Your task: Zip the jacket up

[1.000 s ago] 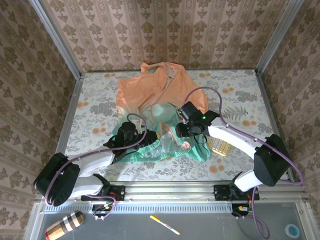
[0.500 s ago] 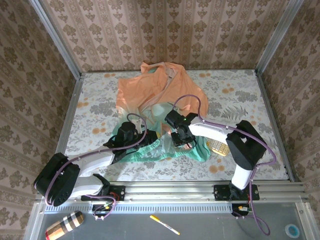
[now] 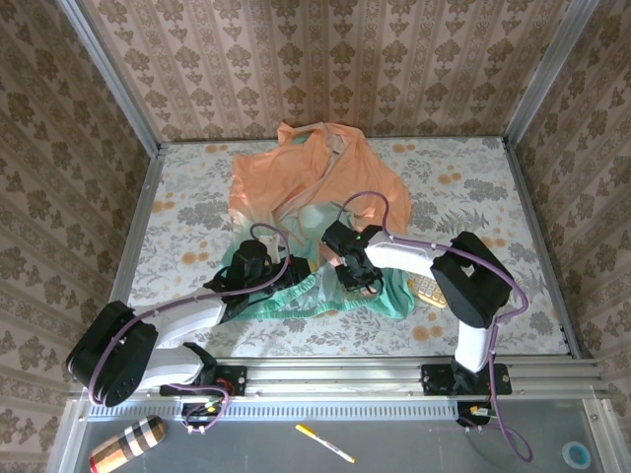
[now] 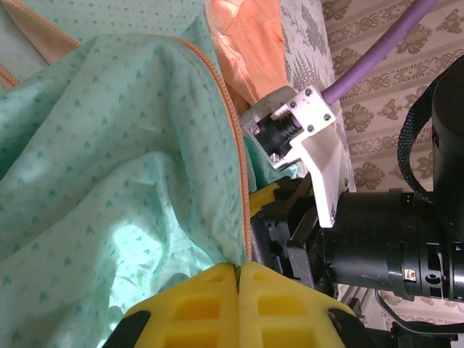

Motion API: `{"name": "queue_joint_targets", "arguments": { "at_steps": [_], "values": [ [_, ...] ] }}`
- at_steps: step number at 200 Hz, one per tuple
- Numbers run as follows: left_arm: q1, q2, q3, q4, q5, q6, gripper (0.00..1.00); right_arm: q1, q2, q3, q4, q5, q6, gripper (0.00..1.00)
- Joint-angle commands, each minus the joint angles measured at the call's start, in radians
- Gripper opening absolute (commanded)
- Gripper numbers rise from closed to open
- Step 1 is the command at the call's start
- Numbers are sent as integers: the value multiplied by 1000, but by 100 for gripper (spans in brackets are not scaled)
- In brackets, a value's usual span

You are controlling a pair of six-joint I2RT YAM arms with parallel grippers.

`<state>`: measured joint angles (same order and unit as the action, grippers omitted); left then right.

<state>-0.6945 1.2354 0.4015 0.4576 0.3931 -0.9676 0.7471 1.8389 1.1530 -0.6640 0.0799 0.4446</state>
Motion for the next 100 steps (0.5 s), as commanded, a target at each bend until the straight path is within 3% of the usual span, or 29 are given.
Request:
{"name": "queue_joint_targets", "arguments": {
  "at_steps": [1,11,53,100],
  "values": [
    [-3,-14,-8,17,3,24,0,3,-46,-56,28,15,0,5],
    [0,-22,-6,8,4,27,0,2,-92,-73,46,21,-8,0],
    [0,-51,18,-31,10,44,0,2,-262,-89,62,16,-49,0],
    [-41,2,19,0,0,40,0,2,-345,-78,66,-123,-31,0]
  ]
}}
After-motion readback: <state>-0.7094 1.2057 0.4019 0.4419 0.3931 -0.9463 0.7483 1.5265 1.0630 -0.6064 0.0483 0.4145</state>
